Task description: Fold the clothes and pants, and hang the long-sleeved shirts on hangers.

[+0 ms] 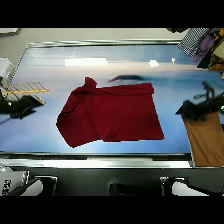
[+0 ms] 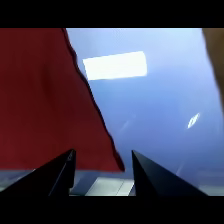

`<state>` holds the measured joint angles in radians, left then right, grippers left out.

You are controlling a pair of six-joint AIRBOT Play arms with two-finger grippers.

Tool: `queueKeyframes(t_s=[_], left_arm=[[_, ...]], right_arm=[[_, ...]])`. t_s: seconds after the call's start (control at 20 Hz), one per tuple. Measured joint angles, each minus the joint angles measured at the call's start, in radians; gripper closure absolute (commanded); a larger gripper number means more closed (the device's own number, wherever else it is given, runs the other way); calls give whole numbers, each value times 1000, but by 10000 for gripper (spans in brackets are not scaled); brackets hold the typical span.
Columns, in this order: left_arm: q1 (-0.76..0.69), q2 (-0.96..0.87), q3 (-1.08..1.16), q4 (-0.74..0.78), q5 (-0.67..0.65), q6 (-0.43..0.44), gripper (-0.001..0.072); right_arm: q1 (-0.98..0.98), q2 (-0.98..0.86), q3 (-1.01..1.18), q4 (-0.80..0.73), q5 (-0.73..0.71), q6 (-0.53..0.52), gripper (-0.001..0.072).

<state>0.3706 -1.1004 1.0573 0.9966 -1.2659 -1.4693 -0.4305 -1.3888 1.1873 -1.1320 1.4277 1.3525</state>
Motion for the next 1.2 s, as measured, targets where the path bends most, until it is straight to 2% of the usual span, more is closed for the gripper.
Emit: queueKeyframes(t_s=[0.35, 0.75, 0.85, 0.9, 0.95, 1.2], left_arm=[[24, 105, -195, 15, 0, 19, 95], [26, 116, -218, 17, -9, 13, 90], [26, 116, -221, 17, -12, 3, 90], [27, 117, -225, 16, -15, 3, 90], [27, 120, -235, 16, -16, 3, 90], [31, 147, -399, 4, 9, 27, 91]], right_arm=[[-23, 26, -319, 56, -98, -56, 292], [-25, -25, -426, 187, -154, -128, 301], [-25, -40, -439, 223, -165, -143, 459], [-23, -47, -444, 232, -172, -150, 587], [-20, -51, -448, 236, -183, -161, 673], [-15, -29, -454, 271, -202, -194, 677]])
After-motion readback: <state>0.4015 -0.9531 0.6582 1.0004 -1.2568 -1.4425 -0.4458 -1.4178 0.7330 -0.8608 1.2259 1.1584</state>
